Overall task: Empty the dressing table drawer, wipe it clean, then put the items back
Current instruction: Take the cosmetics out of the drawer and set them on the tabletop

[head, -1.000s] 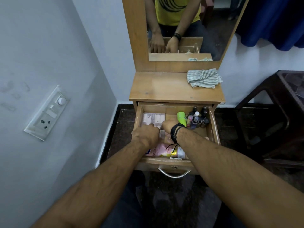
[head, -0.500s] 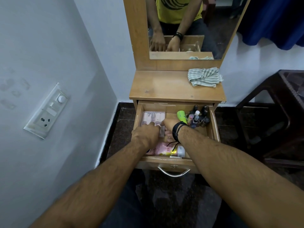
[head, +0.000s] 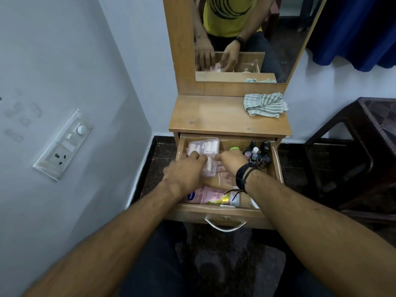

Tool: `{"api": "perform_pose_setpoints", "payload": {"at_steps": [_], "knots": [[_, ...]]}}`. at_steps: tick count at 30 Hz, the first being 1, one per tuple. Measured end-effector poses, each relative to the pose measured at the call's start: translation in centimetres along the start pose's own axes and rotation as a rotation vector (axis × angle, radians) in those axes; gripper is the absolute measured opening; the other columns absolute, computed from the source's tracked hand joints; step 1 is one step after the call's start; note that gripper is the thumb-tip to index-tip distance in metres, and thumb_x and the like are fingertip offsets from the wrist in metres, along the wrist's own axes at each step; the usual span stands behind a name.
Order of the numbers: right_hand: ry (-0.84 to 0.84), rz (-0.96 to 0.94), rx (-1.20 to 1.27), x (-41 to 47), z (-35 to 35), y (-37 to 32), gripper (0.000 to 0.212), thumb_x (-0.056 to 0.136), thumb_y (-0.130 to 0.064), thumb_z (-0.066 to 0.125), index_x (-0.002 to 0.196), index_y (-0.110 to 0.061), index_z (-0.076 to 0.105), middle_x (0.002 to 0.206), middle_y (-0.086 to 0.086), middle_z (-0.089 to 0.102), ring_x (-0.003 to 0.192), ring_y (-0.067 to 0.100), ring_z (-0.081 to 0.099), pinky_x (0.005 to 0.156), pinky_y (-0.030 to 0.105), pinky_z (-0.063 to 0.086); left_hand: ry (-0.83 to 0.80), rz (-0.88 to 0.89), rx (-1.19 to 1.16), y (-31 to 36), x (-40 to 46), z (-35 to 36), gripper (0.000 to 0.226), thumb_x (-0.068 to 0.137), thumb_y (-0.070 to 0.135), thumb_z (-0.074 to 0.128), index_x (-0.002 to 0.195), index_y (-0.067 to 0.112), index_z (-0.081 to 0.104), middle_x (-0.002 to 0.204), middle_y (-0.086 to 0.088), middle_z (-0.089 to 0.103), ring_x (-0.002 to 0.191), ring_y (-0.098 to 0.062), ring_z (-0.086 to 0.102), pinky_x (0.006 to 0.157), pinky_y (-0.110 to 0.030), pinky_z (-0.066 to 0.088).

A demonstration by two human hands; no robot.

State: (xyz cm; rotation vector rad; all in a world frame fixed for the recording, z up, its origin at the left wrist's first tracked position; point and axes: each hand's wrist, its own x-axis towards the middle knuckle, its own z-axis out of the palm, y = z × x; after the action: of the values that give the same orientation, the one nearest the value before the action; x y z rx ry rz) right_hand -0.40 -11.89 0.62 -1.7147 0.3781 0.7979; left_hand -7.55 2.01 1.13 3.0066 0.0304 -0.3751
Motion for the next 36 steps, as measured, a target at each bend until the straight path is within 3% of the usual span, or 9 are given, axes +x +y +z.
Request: {"api": "perform_pose_setpoints", "payload": {"at_steps": [2,5,10,14,19,22,27,31,36], "knots": [[-0.043,-0.015,0.065,-1.6,-0.9,-0.5,0.016,0.092,-0.019,0.062,0.101,-0.008,0.069,0.07,0.006,0.066,0.046,0.01,0.041,0.051,0.023,0.036,0.074,0.027,-0.023,-1.0,-1.0,-0.9,0.062,0.089,0.052,0.062,0.143,0.034,0.037,0.152,-0.001,0.035,0.131,-0.029,0.043,0.1,-0.058,0.048],[-0.122,-0.093,0.172,-3.7,-1.8,-2.5,0.017,0.094,-0.013,0.058,0.105,-0.007,0.07,0.084,0.006,0.069,0.046,0.006,0.05,0.054,0.021,0.032,0.187,0.045,-0.131,-2.8,-1.6,-2.9,0.067,0.091,0.055,0.063,0.149,0.036,0.036,0.159,-0.003,0.027,0.13,-0.03,0.049,0.104,-0.051,0.048],[-0.067,-0.193,0.168,-3.1,-0.2,-8.5,0.015,0.096,-0.014,0.057,0.101,-0.009,0.071,0.074,0.005,0.065,0.031,0.005,0.044,0.057,0.024,0.033,0.292,0.029,-0.372,-6.0,2.1,-7.0,0.075,0.081,0.048,0.08,0.144,0.02,0.051,0.144,-0.01,0.053,0.125,-0.03,0.055,0.104,-0.038,0.046],[0.006,-0.145,0.114,-0.4,1.9,-11.5,0.014,0.095,-0.02,0.061,0.1,-0.011,0.07,0.059,0.005,0.065,0.041,0.012,0.042,0.054,0.023,0.041,0.235,-0.12,-0.573,-8.0,5.2,-8.0,0.074,0.073,0.046,0.087,0.137,0.027,0.054,0.13,-0.005,0.063,0.11,-0.024,0.062,0.091,-0.038,0.055],[0.118,-0.257,-0.145,3.1,3.1,-12.9,0.02,0.094,-0.021,0.063,0.105,-0.006,0.068,0.078,0.01,0.067,0.052,0.021,0.053,0.056,0.028,0.046,0.194,-0.167,-0.645,-9.5,7.6,-7.0,0.081,0.062,0.052,0.089,0.131,0.024,0.058,0.124,-0.004,0.065,0.105,-0.024,0.065,0.092,-0.041,0.056],[0.285,-0.487,-0.642,4.7,3.6,-12.7,0.031,0.094,-0.03,0.061,0.117,-0.009,0.06,0.11,0.01,0.068,0.095,0.031,0.064,0.071,0.032,0.047,0.193,-0.17,-0.587,-9.8,8.8,-6.4,0.075,0.071,0.045,0.088,0.135,0.021,0.056,0.126,-0.006,0.065,0.107,-0.026,0.065,0.092,-0.041,0.055],[0.281,-0.685,-1.099,5.3,3.4,-10.9,0.063,0.082,-0.066,0.055,0.133,-0.029,0.053,0.12,0.006,0.066,0.113,0.033,0.055,0.092,0.042,0.047,0.258,-0.183,-0.439,-9.7,9.6,-6.1,0.066,0.085,0.044,0.077,0.142,0.021,0.051,0.135,-0.009,0.062,0.114,-0.029,0.061,0.093,-0.038,0.052],[0.335,-0.777,-1.149,6.1,2.8,-9.5,0.06,0.085,-0.062,0.052,0.141,-0.043,0.044,0.119,-0.001,0.068,0.113,0.028,0.054,0.088,0.044,0.05,0.277,-0.19,-0.473,-10.0,10.2,-5.6,0.061,0.09,0.041,0.072,0.144,0.021,0.049,0.134,-0.011,0.062,0.115,-0.03,0.06,0.096,-0.039,0.05],[0.468,-0.714,-1.08,6.7,3.5,-9.0,0.049,0.097,-0.047,0.046,0.145,-0.04,0.039,0.12,0.01,0.058,0.103,0.03,0.06,0.09,0.042,0.047,0.316,-0.216,-0.475,-10.1,10.8,-5.4,0.056,0.096,0.035,0.066,0.147,0.02,0.046,0.136,-0.012,0.061,0.117,-0.032,0.059,0.099,-0.041,0.048]]}}
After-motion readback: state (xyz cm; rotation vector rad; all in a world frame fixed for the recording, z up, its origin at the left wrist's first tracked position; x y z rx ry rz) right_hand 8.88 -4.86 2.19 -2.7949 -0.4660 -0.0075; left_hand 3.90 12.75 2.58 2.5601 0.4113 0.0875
